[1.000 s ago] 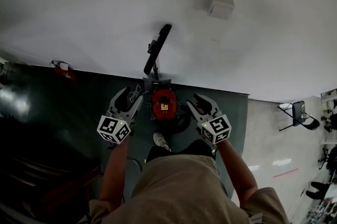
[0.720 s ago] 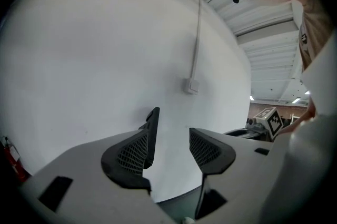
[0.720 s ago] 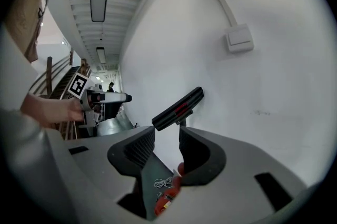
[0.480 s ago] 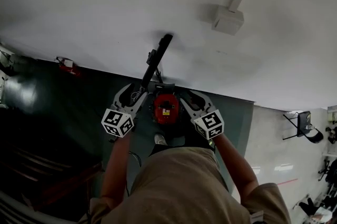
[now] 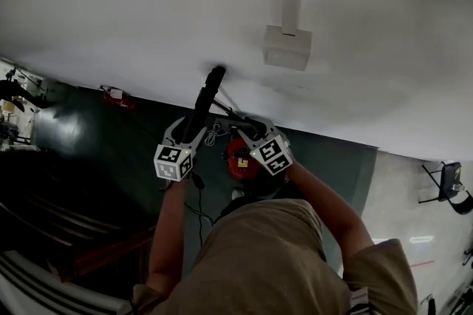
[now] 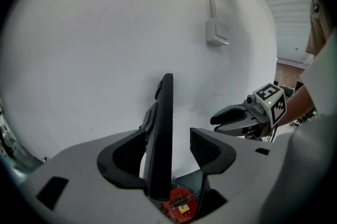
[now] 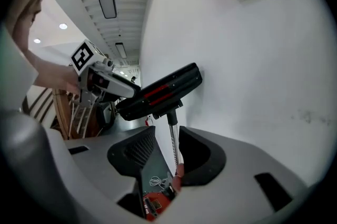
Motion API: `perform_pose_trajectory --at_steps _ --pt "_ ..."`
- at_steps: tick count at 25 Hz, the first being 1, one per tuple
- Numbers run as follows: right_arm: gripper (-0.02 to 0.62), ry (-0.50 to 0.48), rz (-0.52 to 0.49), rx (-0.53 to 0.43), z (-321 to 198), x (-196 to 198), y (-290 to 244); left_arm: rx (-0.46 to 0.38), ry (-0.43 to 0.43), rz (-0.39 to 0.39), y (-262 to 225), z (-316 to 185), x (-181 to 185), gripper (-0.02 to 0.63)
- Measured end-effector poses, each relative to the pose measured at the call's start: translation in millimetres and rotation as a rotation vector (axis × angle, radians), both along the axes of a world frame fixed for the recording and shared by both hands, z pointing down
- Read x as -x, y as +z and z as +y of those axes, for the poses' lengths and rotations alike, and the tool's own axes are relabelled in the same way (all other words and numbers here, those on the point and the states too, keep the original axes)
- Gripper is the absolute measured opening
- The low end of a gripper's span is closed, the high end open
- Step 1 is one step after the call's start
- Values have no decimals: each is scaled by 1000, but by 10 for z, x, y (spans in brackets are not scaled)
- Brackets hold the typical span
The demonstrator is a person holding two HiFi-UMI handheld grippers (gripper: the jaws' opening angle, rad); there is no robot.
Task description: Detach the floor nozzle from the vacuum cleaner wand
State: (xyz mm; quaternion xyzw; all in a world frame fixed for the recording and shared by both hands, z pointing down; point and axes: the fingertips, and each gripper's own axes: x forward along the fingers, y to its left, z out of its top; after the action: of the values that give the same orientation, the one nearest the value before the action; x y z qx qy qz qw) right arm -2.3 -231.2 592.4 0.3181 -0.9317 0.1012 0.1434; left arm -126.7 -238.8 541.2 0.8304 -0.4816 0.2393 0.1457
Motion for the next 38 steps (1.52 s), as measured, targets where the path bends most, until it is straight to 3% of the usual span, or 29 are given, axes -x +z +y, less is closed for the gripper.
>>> perform_pose_trajectory --at_steps 11,13,15,19,26,28,38 --pt "154 -122 198 3 -827 671 1141 113 -39 -190 478 -249 -61 256" --pt "172 -145 201 24 -865 795 1241 108 -54 -192 518 -237 -11 249" --pt "200 -166 200 39 -924 916 1307 83 -66 -188 511 -246 37 192" --pt "204 -207 267 0 -1003 1192 1451 68 -43 -222 527 -222 31 181" --pt "204 -128 277 -92 -1283 1535 1567 79 -4 -215 474 -255 36 176" --pt "163 -108 263 -83 -1321 1595 1605 100 -11 -196 456 -258 80 175" --pt "156 -95 234 -71 -1242 1812 1594 122 -21 -146 362 -216 370 173"
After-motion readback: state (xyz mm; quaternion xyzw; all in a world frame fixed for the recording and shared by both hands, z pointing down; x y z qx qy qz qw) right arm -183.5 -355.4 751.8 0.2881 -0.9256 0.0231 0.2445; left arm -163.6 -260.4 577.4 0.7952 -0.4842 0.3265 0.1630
